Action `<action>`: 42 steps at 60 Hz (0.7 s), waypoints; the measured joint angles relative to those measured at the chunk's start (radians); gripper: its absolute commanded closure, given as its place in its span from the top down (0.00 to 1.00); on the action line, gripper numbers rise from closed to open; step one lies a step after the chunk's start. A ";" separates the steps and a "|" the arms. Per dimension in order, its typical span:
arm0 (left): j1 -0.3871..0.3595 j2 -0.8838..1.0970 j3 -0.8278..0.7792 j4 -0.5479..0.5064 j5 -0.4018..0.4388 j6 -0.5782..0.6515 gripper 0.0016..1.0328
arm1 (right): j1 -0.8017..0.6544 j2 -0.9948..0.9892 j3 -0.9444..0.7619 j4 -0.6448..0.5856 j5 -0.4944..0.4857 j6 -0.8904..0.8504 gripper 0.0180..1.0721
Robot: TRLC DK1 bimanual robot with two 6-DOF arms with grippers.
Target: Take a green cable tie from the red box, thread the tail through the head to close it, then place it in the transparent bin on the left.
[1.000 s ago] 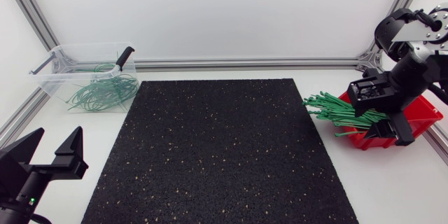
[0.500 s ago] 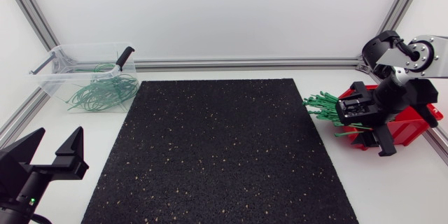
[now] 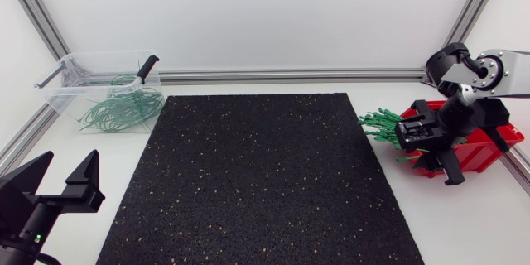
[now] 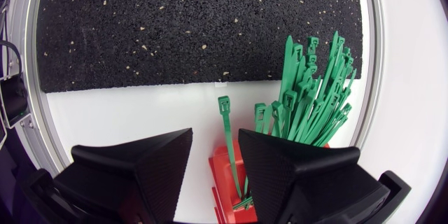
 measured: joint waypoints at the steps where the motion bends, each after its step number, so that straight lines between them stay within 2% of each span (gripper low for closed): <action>1: 0.000 0.000 0.000 0.000 0.000 0.000 0.96 | -0.001 0.000 -0.002 0.005 0.000 -0.001 0.44; 9: 0.000 0.000 0.000 0.000 0.000 0.000 0.96 | -0.004 0.006 -0.013 0.036 -0.001 -0.003 0.43; 12: 0.000 0.000 0.000 0.000 0.000 0.000 0.96 | -0.004 0.011 -0.016 0.039 -0.001 -0.003 0.39; 33: 0.000 0.000 0.000 0.000 0.000 0.000 0.96 | -0.004 0.027 -0.032 0.089 -0.001 -0.003 0.33; 36: 0.000 0.000 0.000 0.000 0.000 0.000 0.96 | -0.004 0.029 -0.034 0.093 -0.001 -0.003 0.30; 38: 0.000 0.000 0.000 0.000 0.000 0.000 0.96 | -0.004 0.029 -0.035 0.093 -0.001 -0.005 0.24; 42: 0.000 0.000 0.000 -0.001 0.000 0.000 0.96 | -0.004 0.029 -0.042 0.106 -0.001 -0.013 0.23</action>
